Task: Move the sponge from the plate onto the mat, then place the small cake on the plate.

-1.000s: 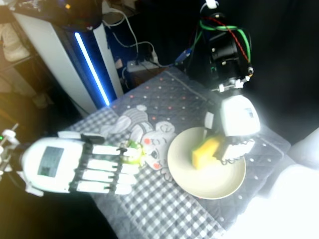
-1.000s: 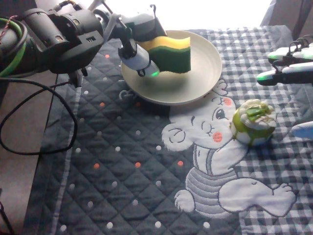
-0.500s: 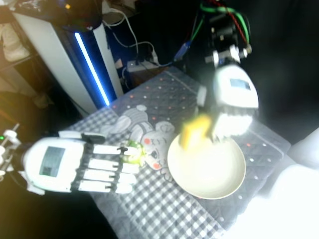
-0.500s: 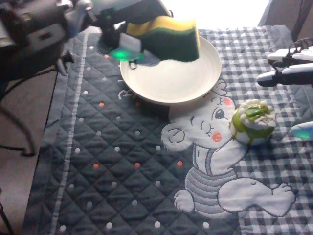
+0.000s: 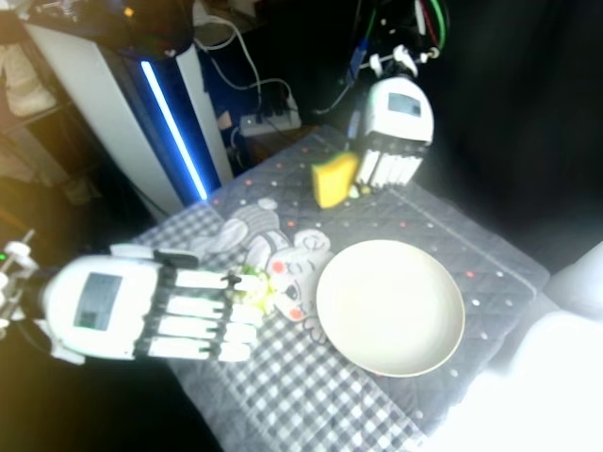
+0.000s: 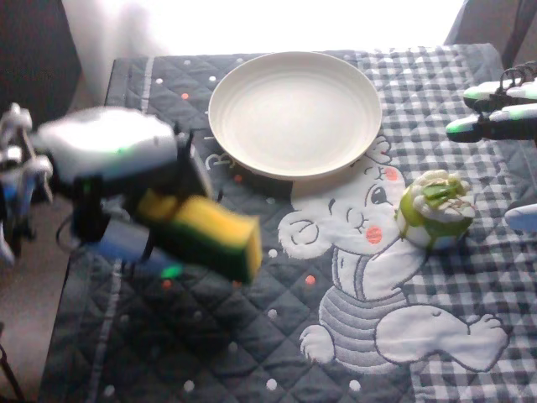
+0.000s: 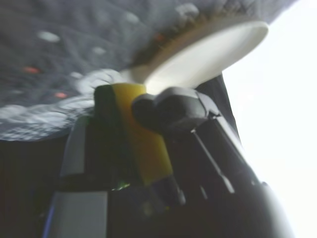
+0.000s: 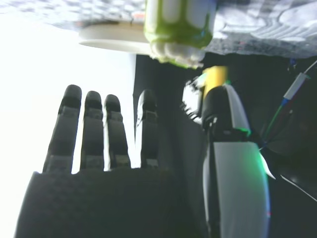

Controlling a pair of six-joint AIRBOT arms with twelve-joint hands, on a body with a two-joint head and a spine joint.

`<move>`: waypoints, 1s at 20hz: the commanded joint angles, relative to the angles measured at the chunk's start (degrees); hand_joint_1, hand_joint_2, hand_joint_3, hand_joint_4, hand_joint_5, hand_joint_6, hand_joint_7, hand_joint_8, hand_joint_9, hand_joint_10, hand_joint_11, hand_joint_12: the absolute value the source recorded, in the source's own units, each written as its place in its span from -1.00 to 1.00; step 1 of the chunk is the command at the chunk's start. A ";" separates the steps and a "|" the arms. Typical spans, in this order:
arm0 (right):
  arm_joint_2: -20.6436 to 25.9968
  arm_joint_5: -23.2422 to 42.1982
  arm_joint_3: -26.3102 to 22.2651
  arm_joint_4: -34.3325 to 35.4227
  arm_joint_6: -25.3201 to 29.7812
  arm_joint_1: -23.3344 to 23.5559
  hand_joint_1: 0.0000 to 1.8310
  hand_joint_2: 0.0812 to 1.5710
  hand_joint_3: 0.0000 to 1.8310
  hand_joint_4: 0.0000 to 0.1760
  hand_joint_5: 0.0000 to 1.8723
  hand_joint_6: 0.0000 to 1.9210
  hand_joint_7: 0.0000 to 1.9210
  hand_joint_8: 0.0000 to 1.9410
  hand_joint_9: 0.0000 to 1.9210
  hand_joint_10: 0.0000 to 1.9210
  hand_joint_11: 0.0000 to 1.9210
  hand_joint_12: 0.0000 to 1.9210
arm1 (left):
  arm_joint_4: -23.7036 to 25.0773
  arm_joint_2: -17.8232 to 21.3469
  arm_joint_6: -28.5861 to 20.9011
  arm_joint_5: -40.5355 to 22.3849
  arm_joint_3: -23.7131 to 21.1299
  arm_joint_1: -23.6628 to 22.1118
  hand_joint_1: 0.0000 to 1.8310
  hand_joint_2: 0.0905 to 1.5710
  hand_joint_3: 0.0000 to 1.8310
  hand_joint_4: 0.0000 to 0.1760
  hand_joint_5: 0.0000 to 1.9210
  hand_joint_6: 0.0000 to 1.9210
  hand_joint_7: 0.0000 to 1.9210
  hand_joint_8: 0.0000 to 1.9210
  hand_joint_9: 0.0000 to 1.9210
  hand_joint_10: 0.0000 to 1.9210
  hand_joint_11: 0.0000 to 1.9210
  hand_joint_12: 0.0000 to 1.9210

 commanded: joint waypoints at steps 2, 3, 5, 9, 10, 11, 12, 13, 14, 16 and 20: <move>0.12 6.11 0.01 2.11 0.33 0.57 -0.22 0.35 -1.00 0.07 -0.55 -0.99 -0.82 -1.00 -0.78 -0.99 -0.77 -0.83 | -5.24 -1.32 -0.55 -6.00 0.22 3.00 0.54 0.24 -1.00 -1.00 0.38 -0.99 0.31 -0.49 0.21 0.08 0.09 0.11; 0.12 6.11 0.01 2.11 0.33 0.57 -0.22 0.35 -1.00 0.10 -0.55 -0.99 -0.81 -1.00 -0.77 -0.98 -0.76 -0.83 | -5.52 -1.50 -0.55 -6.10 0.29 3.36 0.54 0.23 -1.00 -1.00 0.39 -0.98 0.34 -0.56 0.23 0.04 0.09 0.06; 0.12 6.10 0.04 2.11 0.33 0.57 -0.16 0.34 -1.00 -0.21 -0.53 -0.99 -0.79 -0.99 -0.77 -0.99 -0.77 -0.83 | -7.23 -2.77 -0.56 -6.32 0.99 4.66 0.42 0.24 -1.00 -1.00 0.30 -0.67 0.34 -0.36 0.15 -0.52 -0.05 0.07; 0.13 6.12 0.31 2.09 0.33 0.57 -0.16 0.34 -1.00 0.11 -0.53 -1.00 -0.79 -1.00 -0.75 -0.98 -0.73 -0.81 | -9.97 -4.19 -0.57 -7.73 2.43 4.94 0.26 0.11 -1.00 -1.00 0.03 -1.00 0.15 -0.82 -0.12 -0.08 -0.29 0.40; 0.13 6.12 0.34 2.09 0.33 0.57 -0.16 0.34 -1.00 0.14 -0.54 -1.00 -0.79 -1.00 -0.73 -0.98 -0.72 -0.80 | -10.55 -4.23 -0.57 -8.16 2.68 4.94 0.23 0.09 -1.00 -1.00 -0.01 -1.00 0.10 -0.88 -0.19 -0.07 -0.33 0.34; 0.13 6.13 0.37 2.09 0.33 0.57 -0.16 0.33 -1.00 0.19 -0.54 -1.00 -0.78 -1.00 -0.72 -0.99 -0.75 -0.74 | -11.19 -4.22 -0.58 -8.79 2.89 4.94 0.18 0.07 -1.00 -1.00 -0.05 -1.00 0.03 -0.93 -0.26 -0.11 -0.40 0.33; 0.13 6.17 0.37 2.09 0.33 0.57 -0.18 0.32 -1.00 0.23 -0.55 -1.00 -0.79 -1.00 -0.74 -1.00 -0.81 -0.65 | -11.57 -4.04 -0.59 -9.53 2.93 4.94 0.05 0.08 -1.00 -1.00 -0.30 -1.00 -0.20 -0.99 -0.40 -0.33 -0.63 0.32; 0.13 6.44 0.36 2.10 0.33 0.57 -0.20 0.32 -1.00 0.27 -0.56 -1.00 -0.80 -1.00 -0.76 -1.00 -0.86 -0.57 | -11.89 -3.68 -0.59 -10.46 2.80 4.94 -0.01 0.07 -1.00 -0.26 -0.48 -1.00 -0.37 -1.00 -0.45 -0.58 -0.80 0.34; 0.13 6.91 0.37 2.10 0.33 0.57 -0.21 0.28 -0.99 0.31 -0.58 -1.00 -0.82 -1.00 -0.81 -1.00 -0.96 -0.49 | -12.25 -3.16 -0.59 -11.70 2.46 4.95 -0.10 0.05 -1.00 0.44 -0.63 -1.00 -0.53 -1.00 -0.52 -0.80 -0.94 0.35; 0.24 8.47 0.40 2.26 0.51 0.60 -0.23 0.18 -1.00 0.21 -0.67 -1.00 -0.84 -1.00 -0.88 -1.00 -1.00 -0.63 | -13.15 -2.02 -0.44 -14.70 1.62 4.87 -0.16 0.03 -1.00 0.79 -0.78 -1.00 -0.71 -1.00 -0.64 -0.98 -1.00 0.17; -0.25 14.96 0.80 3.82 2.24 1.00 -0.24 0.07 -1.00 0.91 -0.81 -1.00 -0.86 -1.00 -0.90 -1.00 -0.94 -0.88 | -17.98 0.27 3.60 -22.16 -0.90 5.27 -0.06 -0.02 -1.00 0.42 -0.88 -1.00 -0.88 -1.00 -0.88 -0.99 -1.00 -0.49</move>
